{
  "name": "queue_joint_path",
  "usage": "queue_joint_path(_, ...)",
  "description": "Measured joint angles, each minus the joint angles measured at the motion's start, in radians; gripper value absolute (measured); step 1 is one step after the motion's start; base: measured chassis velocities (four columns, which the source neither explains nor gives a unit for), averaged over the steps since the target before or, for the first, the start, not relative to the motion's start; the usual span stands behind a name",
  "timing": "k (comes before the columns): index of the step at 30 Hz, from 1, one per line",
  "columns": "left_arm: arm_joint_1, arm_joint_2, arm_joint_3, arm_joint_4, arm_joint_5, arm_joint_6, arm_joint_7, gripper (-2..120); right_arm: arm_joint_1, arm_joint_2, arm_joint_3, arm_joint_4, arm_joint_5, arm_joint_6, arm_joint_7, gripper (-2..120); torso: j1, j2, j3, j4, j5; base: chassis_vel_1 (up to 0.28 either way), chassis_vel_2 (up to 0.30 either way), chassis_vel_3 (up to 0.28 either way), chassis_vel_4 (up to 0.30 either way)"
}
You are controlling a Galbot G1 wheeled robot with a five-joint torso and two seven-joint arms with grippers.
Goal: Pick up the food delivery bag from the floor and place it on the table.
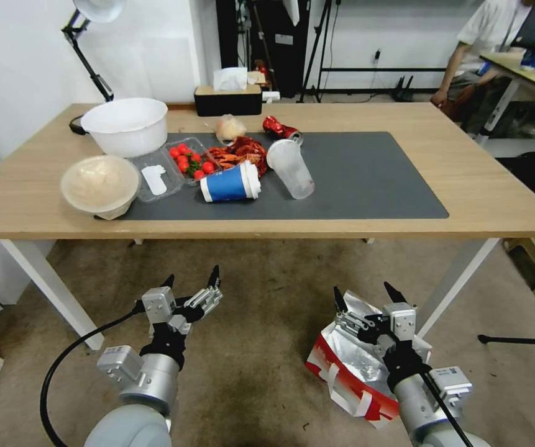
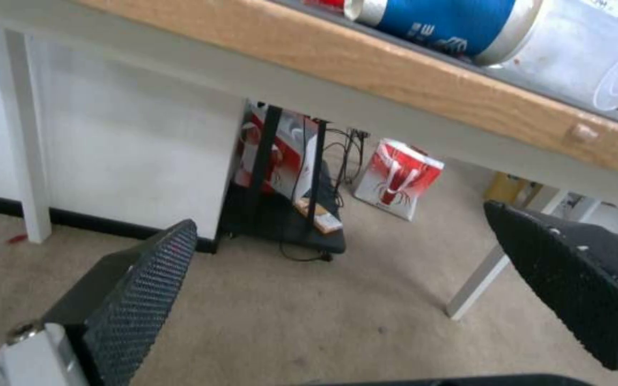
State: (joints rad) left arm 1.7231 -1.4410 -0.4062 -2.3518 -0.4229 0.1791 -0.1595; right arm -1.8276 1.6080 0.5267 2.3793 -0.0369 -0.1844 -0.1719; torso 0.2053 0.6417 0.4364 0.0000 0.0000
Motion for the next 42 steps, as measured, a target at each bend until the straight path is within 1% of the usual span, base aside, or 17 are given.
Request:
queue_joint_path(3,0.000,0.000,0.000,0.000,0.000,0.000,0.000,100,0.000,0.000,0.000,0.000,0.000,0.000,0.000,100,-0.002,-0.004,-0.002,0.0000,0.0000,0.000,0.000,0.000,0.000)
queue_joint_path(9,-0.001,0.000,0.002,0.002,0.000,0.000,0.000,100,0.001,0.000,-0.001,-0.003,-0.002,0.001,-0.001,100,-0.015,-0.039,-0.024,0.0000,0.0000,0.000,0.000,0.000,0.000)
queue_joint_path(10,-0.001,0.000,0.002,0.002,0.000,0.000,0.000,100,0.001,0.000,-0.001,-0.003,-0.002,0.001,-0.001,100,-0.015,-0.039,-0.024,0.0000,0.0000,0.000,0.000,0.000,0.000)
queue_joint_path(13,-0.001,0.000,0.002,0.003,0.000,0.000,0.000,100,0.002,0.000,0.000,-0.005,-0.002,0.001,-0.001,100,-0.024,-0.061,-0.037,0.0000,0.0000,0.000,0.000,0.000,0.000)
queue_joint_path(19,-0.001,0.001,0.002,0.003,0.001,0.001,0.000,100,0.002,0.000,-0.001,-0.005,-0.002,0.001,-0.002,100,-0.031,-0.079,-0.048,0.0000,-0.0001,0.000,0.000,0.000,0.000)
queue_joint_path(25,-0.002,0.002,0.002,0.004,0.001,0.001,0.000,100,0.003,0.000,-0.001,-0.007,-0.003,0.001,-0.003,100,-0.044,-0.114,-0.070,0.0000,-0.0001,0.000,0.000,0.000,0.000)
queue_joint_path(30,-0.002,0.001,0.002,0.006,0.002,0.001,0.000,100,0.003,0.000,-0.001,-0.007,-0.004,0.001,-0.003,100,-0.050,-0.129,-0.079,0.0000,0.0000,0.000,0.000,0.000,0.000)
queue_joint_path(38,-0.005,0.002,0.001,0.009,0.002,0.002,0.002,100,0.004,0.000,-0.001,-0.010,-0.004,0.001,-0.004,100,-0.063,-0.167,-0.104,0.0000,0.0000,0.000,0.000,0.000,0.000)
queue_joint_path(42,-0.005,0.001,0.001,0.010,0.002,0.003,0.003,100,0.004,0.000,-0.001,-0.010,-0.004,0.001,-0.005,100,-0.067,-0.176,-0.109,0.0000,0.0000,0.000,0.000,0.000,0.000)
